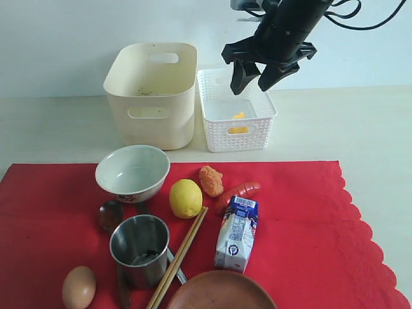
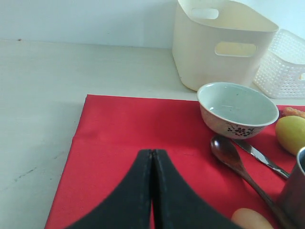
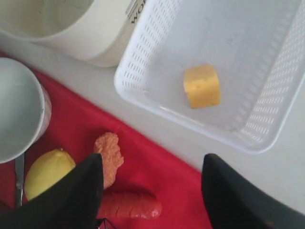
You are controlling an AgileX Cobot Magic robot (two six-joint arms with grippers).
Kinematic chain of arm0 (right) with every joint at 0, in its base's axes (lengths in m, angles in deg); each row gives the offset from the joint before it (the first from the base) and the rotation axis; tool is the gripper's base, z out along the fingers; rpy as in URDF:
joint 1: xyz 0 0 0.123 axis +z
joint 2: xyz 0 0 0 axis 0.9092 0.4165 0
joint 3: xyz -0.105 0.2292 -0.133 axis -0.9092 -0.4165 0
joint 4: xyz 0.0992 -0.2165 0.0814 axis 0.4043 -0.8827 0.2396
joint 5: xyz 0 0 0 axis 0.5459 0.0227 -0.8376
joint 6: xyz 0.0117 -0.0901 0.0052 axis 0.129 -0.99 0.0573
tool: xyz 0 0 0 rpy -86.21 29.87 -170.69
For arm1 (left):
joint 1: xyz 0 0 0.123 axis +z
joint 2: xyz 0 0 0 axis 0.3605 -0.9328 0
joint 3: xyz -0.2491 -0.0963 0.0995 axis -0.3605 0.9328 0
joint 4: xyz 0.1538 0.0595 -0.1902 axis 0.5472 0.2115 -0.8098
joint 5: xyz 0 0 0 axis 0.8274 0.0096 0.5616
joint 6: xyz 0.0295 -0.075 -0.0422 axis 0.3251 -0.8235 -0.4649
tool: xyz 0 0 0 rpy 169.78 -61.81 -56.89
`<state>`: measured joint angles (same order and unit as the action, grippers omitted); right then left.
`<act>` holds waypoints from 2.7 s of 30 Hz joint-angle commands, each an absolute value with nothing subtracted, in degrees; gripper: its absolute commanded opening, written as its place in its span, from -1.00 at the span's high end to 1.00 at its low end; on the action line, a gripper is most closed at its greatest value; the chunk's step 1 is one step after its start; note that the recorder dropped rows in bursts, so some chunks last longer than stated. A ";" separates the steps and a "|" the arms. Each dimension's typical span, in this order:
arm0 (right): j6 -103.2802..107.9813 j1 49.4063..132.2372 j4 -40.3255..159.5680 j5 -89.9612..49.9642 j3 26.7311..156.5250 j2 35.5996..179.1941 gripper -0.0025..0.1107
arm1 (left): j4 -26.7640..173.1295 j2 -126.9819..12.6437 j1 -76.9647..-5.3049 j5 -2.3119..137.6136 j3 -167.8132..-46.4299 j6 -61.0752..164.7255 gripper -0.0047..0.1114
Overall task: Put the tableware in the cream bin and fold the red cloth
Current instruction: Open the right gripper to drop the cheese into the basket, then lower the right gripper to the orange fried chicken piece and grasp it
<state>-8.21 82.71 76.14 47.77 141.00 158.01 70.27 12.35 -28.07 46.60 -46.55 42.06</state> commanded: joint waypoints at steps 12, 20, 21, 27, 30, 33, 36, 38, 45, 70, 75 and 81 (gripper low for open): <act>-11.41 82.71 76.10 40.94 120.37 141.98 -0.08 | 70.14 12.64 -27.87 47.21 -46.43 41.71 0.92; -16.39 82.71 82.95 37.57 112.09 136.32 -0.07 | 70.14 12.64 -27.87 47.21 -46.43 41.71 0.92; -17.81 82.71 85.44 37.22 111.06 136.01 -0.07 | 70.14 12.64 -27.87 47.21 -46.43 41.71 0.92; -28.78 82.71 97.17 34.19 104.36 135.47 -0.07 | 70.14 12.64 -27.87 47.21 -46.43 41.71 0.92; -33.73 82.71 102.72 31.65 101.74 135.85 -0.07 | 70.14 12.64 -27.87 47.21 -46.43 41.71 0.92; -36.54 83.29 104.63 31.51 100.85 137.13 -0.07 | 70.14 12.64 -27.87 47.21 -46.43 41.71 0.92; -37.03 84.99 101.39 31.60 100.85 138.76 -0.07 | 70.14 12.64 -27.87 47.21 -46.43 41.71 0.92; -37.35 86.18 99.26 30.77 100.85 140.02 -0.07 | 70.14 12.64 -27.87 47.21 -46.43 41.71 0.92; -34.06 89.11 90.44 23.28 100.85 144.64 -0.07 | 70.14 12.64 -27.87 47.21 -46.43 41.71 0.92; -32.36 92.18 90.49 13.27 104.26 156.42 -0.07 | 70.14 12.64 -27.87 47.21 -46.43 41.71 0.92; -30.61 92.29 88.20 12.45 104.26 156.42 -0.07 | 70.14 12.64 -27.87 47.21 -46.43 41.71 0.92; -29.33 92.43 88.05 12.21 104.26 156.42 -0.07 | 70.14 12.64 -27.87 47.21 -46.43 41.71 0.92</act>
